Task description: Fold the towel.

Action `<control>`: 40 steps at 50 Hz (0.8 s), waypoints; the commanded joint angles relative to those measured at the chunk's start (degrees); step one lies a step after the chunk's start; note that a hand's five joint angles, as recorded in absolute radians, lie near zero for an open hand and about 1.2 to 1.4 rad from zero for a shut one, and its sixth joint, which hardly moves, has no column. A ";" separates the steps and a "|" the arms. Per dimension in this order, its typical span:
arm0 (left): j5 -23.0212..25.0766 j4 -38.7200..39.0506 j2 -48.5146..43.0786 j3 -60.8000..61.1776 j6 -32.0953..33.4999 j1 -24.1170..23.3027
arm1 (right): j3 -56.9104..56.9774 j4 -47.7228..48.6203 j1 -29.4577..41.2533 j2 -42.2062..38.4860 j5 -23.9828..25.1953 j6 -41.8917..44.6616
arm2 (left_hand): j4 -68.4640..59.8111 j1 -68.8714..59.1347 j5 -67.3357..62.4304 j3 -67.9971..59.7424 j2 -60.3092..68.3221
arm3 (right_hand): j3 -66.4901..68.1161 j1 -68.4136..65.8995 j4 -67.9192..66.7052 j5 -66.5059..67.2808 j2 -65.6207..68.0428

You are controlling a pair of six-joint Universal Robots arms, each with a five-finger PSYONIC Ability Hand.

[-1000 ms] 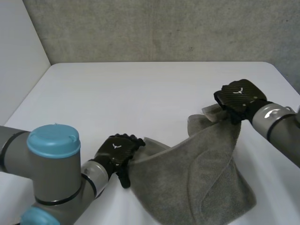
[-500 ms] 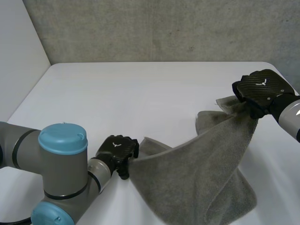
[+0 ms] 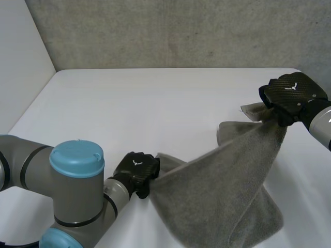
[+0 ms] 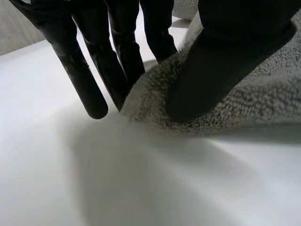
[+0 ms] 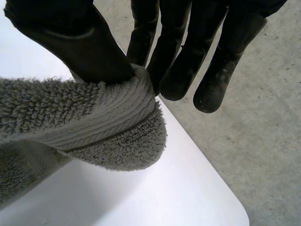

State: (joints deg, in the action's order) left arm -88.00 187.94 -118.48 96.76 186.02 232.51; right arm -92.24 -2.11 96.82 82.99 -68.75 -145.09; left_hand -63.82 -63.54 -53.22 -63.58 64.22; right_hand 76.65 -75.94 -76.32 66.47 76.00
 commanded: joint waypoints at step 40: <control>-6.57 27.84 7.04 2.89 3.39 10.24 | 6.74 20.14 1.62 -9.95 3.71 -30.26 | -16.18 -16.46 -16.78 -16.42 15.78 | 3.35 -4.06 -3.68 3.53 4.00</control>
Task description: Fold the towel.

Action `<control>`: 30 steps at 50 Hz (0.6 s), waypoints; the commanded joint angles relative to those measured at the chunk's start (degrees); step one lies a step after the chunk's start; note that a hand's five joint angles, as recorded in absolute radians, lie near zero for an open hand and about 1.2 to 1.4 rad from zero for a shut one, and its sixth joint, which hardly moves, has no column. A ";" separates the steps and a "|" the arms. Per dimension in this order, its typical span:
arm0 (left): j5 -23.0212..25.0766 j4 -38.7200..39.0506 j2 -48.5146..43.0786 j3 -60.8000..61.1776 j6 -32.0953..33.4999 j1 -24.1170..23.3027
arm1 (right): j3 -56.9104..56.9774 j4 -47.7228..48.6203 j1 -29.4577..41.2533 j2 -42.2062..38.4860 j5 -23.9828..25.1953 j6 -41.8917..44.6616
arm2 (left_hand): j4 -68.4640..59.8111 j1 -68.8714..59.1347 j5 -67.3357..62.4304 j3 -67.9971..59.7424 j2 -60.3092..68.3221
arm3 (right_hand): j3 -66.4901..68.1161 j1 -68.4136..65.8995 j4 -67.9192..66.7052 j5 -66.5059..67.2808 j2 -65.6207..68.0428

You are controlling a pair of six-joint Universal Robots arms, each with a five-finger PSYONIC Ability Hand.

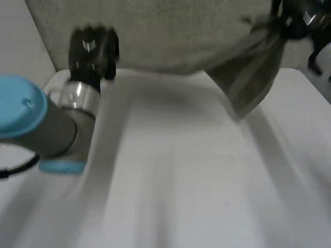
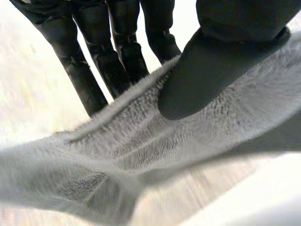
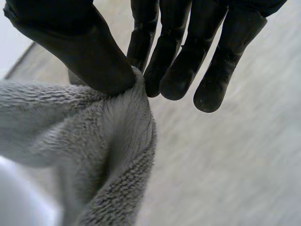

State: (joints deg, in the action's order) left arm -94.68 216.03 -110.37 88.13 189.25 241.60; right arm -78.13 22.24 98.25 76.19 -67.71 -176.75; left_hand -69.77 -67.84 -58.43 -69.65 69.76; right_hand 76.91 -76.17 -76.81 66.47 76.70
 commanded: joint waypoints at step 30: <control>0.02 -5.44 -2.83 17.25 0.60 -0.87 | -24.61 -19.52 -2.27 7.46 2.57 26.27 | -10.23 -12.16 -11.57 -10.35 10.24 | -59.59 58.85 59.49 -59.15 -59.38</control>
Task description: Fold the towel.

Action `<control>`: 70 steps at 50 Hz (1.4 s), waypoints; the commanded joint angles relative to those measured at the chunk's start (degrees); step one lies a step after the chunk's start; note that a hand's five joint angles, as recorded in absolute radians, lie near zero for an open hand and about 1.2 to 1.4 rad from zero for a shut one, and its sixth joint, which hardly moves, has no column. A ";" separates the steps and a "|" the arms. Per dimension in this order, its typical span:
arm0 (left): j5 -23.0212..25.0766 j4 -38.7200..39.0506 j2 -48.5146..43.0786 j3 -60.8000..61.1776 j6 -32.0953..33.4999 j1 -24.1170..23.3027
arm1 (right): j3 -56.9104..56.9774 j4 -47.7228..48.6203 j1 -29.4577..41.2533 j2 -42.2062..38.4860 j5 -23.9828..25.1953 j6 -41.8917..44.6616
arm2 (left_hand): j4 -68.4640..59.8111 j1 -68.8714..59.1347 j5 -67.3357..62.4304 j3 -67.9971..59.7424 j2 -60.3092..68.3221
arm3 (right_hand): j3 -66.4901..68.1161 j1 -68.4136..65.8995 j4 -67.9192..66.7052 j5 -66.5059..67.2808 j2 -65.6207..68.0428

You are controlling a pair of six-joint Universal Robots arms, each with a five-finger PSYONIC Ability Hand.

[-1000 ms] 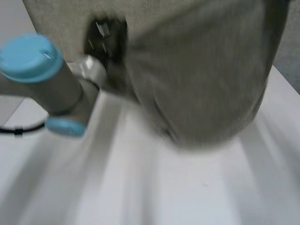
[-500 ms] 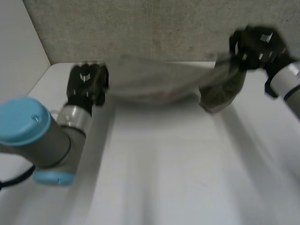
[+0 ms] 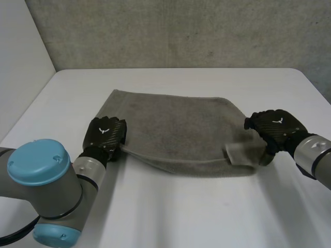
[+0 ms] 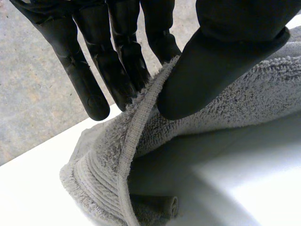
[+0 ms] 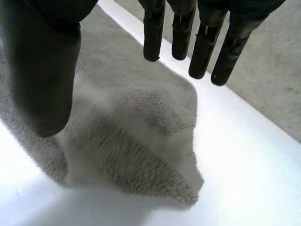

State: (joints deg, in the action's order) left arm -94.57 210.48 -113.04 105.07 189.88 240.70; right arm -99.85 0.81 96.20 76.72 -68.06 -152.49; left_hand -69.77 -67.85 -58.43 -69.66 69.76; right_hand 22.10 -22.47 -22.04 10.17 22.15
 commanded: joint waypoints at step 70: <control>0.00 0.11 1.33 1.72 -0.04 0.29 | -4.48 -2.65 -0.92 0.01 -7.45 25.34 | -10.23 -12.15 -11.57 -10.34 10.24 | -2.26 2.64 2.21 -0.33 -2.32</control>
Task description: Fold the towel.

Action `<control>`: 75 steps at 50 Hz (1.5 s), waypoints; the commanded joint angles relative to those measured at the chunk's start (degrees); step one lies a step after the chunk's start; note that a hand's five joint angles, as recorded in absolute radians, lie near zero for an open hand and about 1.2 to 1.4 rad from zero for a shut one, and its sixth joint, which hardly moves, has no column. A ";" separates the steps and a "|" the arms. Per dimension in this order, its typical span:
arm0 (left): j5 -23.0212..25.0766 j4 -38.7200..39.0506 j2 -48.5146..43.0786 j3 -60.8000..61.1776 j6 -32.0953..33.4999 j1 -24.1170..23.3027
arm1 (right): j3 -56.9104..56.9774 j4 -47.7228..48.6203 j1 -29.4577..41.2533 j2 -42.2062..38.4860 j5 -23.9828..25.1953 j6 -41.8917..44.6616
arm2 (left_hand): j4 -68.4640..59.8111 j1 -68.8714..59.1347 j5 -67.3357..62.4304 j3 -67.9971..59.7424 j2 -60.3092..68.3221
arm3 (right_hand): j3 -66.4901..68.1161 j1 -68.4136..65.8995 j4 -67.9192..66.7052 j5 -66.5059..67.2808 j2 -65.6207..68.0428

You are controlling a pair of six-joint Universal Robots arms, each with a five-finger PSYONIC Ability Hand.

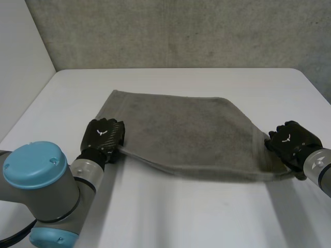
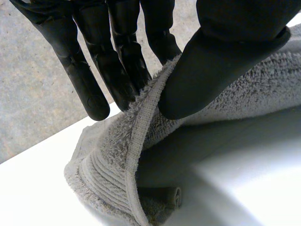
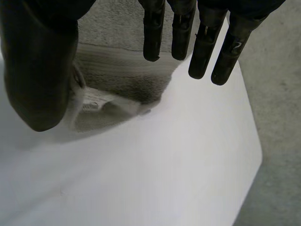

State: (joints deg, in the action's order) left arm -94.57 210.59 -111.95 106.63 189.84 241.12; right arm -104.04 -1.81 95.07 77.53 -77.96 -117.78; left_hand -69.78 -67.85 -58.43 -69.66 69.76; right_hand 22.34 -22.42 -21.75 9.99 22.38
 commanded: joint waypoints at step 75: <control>0.00 -0.09 4.28 -0.02 -0.44 0.76 | 1.48 18.95 19.46 -14.95 -0.87 -49.30 | -10.22 -12.15 -11.57 -10.34 10.24 | 19.50 -19.42 -20.09 21.85 19.46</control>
State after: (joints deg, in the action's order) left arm -94.57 210.50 -108.38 106.45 189.44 241.74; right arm -102.17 15.70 115.38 62.67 -76.96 -167.30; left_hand -69.78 -67.85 -58.44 -69.67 69.76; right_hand 34.15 -34.17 -33.94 24.24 34.00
